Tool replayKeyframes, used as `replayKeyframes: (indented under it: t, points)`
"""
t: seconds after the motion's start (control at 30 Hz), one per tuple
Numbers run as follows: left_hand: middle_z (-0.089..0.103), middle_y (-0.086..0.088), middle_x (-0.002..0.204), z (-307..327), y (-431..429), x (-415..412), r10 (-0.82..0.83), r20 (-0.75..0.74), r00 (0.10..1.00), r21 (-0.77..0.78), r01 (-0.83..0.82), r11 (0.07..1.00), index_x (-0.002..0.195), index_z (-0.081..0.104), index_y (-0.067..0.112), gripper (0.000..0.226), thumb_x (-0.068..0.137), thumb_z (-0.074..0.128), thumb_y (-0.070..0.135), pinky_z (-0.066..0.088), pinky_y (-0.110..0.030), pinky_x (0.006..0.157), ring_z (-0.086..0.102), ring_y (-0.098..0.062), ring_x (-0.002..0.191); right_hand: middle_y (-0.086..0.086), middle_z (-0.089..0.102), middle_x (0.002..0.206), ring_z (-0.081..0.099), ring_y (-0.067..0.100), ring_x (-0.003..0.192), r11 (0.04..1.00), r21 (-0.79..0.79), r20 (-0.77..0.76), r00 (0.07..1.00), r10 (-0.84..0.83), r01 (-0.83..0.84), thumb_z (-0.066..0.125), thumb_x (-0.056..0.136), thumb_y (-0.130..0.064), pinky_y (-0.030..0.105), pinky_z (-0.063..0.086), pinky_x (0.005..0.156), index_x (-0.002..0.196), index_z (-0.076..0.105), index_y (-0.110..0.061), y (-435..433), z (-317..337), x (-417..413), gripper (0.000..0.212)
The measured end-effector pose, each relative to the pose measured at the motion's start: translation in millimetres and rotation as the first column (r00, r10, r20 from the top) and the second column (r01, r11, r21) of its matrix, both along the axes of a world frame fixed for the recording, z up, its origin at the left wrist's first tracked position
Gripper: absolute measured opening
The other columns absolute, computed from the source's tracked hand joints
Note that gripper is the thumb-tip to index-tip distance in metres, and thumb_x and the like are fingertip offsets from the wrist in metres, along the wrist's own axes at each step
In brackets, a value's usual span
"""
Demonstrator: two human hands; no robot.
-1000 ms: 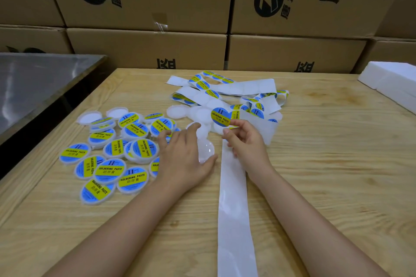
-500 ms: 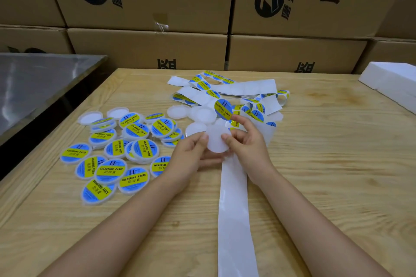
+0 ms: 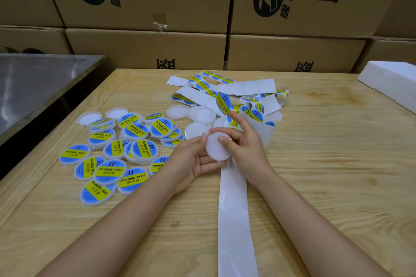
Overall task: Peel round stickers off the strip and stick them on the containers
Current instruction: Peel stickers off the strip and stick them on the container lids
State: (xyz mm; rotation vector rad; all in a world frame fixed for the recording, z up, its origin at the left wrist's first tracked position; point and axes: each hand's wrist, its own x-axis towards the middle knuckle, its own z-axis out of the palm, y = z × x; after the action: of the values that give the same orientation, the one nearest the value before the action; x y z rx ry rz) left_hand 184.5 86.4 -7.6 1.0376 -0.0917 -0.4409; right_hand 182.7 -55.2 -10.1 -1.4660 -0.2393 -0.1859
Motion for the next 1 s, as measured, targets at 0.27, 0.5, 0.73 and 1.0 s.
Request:
replayKeyframes:
  t: [0.27,0.5,0.73,1.0]
  points:
    - [0.072,-0.008,0.089,-1,4,7,0.180,-0.044,0.983,0.016,-0.179,0.984,0.103,0.060,0.006,0.023,0.098,0.038,0.009,0.056,-0.033,0.073,0.071,-0.018,0.076,-0.015,0.069,0.084,0.059,-0.002,0.070,0.976,0.106,-0.071,0.980,-0.184,0.191,0.065,0.085,-0.014,0.012,0.046,0.062,0.076,0.068,-0.021,-3,7,4,0.011]
    - [0.074,-0.007,0.084,-1,4,7,0.165,0.004,0.986,0.059,-0.165,0.984,0.099,0.063,0.006,0.023,0.098,0.040,0.008,0.058,-0.029,0.068,0.071,-0.019,0.075,0.003,0.061,0.067,0.048,0.007,0.054,0.988,-0.053,-0.157,0.976,-0.150,0.144,0.066,0.085,-0.013,0.016,0.039,0.050,0.067,0.065,-0.009,-1,2,3,0.018]
    - [0.074,-0.010,0.083,-2,4,6,0.152,0.043,0.988,0.097,-0.155,0.983,0.096,0.065,0.006,0.024,0.097,0.041,0.009,0.059,-0.029,0.063,0.072,-0.021,0.075,0.005,0.054,0.053,0.049,0.015,0.057,0.975,-0.153,-0.172,0.967,-0.190,0.164,0.068,0.084,-0.016,0.026,0.042,0.062,0.060,0.062,-0.010,-4,1,4,0.026]
    - [0.074,-0.007,0.083,-5,2,4,0.164,0.101,0.981,0.151,-0.178,0.972,0.096,0.064,0.009,0.023,0.097,0.042,0.013,0.058,-0.027,0.065,0.072,-0.019,0.077,-0.002,0.061,0.058,0.057,0.010,0.067,0.970,-0.182,-0.168,0.967,-0.192,0.161,0.070,0.083,-0.019,0.021,0.044,0.064,0.060,0.063,-0.010,-7,-5,7,0.026]
